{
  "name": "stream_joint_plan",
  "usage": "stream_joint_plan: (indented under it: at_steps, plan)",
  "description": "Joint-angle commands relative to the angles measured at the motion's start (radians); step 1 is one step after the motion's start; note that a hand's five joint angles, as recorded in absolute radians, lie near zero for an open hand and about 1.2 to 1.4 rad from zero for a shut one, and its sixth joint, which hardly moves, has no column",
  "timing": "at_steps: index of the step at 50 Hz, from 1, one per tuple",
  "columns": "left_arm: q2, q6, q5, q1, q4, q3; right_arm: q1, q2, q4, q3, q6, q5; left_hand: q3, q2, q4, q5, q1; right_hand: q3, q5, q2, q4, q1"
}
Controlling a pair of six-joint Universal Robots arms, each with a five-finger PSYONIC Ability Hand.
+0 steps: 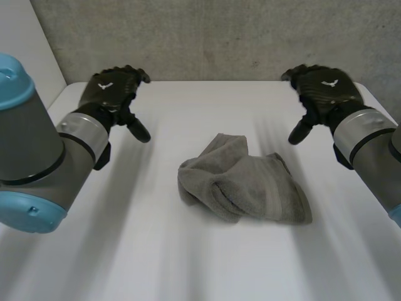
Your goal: Fold the towel.
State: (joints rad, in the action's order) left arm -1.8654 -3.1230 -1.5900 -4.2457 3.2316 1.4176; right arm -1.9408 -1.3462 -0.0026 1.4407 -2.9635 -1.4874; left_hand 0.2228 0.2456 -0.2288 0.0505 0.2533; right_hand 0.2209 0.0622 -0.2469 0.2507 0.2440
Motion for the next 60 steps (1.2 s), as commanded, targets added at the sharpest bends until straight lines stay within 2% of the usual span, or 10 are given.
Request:
stream_joint_plan:
  at_steps: [1, 5, 12, 20, 24, 29, 31, 34, 41, 60]
  plan:
    - [-0.123, -0.028, 0.197, -0.003, 0.025, -0.035, 0.014, 0.079, 0.115, -0.046, 0.087, 0.211, -0.048, -0.050, 0.054, -0.029, -0.057, -0.046, -0.062, 0.072, -0.076, -0.069]
    - [-0.237, -0.097, 0.327, -0.003, 0.023, -0.092, 0.016, 0.177, 0.139, -0.062, 0.093, 0.256, -0.048, -0.047, 0.054, -0.026, -0.054, -0.046, -0.062, 0.072, -0.076, -0.069]
    - [-0.369, -0.218, 0.384, 0.000, 0.008, -0.158, 0.016, 0.320, 0.107, -0.083, 0.096, 0.276, -0.048, -0.032, 0.054, -0.012, -0.040, -0.046, -0.062, 0.072, -0.076, -0.069]
    - [-0.440, -0.312, 0.446, 0.020, -0.061, -0.154, 0.005, 0.401, 0.042, -0.083, 0.096, 0.334, -0.048, 0.024, 0.054, 0.044, 0.016, -0.046, 0.403, -0.393, -0.076, 0.396]
    - [-0.439, -0.319, 0.521, 0.020, -0.102, -0.144, 0.005, 0.388, 0.038, -0.085, 0.096, 0.374, -0.048, 0.182, 0.054, 0.202, 0.174, -0.046, 0.774, -0.764, -0.076, 0.767]
    - [-0.428, -0.315, 0.533, 0.018, -0.128, -0.143, 0.026, 0.326, 0.049, -0.065, 0.098, 0.420, -0.048, 0.361, 0.054, 0.382, 0.354, -0.046, 1.159, -1.149, -0.076, 1.151]
    - [-0.410, -0.313, 0.535, 0.010, -0.144, -0.122, 0.058, 0.264, 0.064, -0.031, 0.101, 0.435, -0.048, 0.534, 0.054, 0.555, 0.526, -0.046, 1.160, -1.149, -0.076, 1.152]
    - [-0.382, -0.315, 0.536, 0.007, -0.144, -0.101, 0.072, 0.204, 0.102, 0.006, 0.121, 0.440, -0.048, 0.529, 0.054, 0.549, 0.521, -0.046, 1.160, -1.149, -0.076, 1.152]
    - [-0.313, -0.315, 0.538, 0.015, -0.135, -0.036, 0.137, 0.086, 0.220, 0.093, 0.271, 0.429, -0.048, 0.311, 0.054, 0.332, 0.304, -0.046, 1.160, -1.149, -0.076, 1.152]
    - [-0.313, -0.309, 0.524, 0.075, -0.093, -0.026, 0.309, 0.019, 0.266, 0.262, 0.690, 0.372, -0.048, 0.259, 0.054, 0.279, 0.251, -0.046, 1.160, -1.149, -0.076, 1.152]
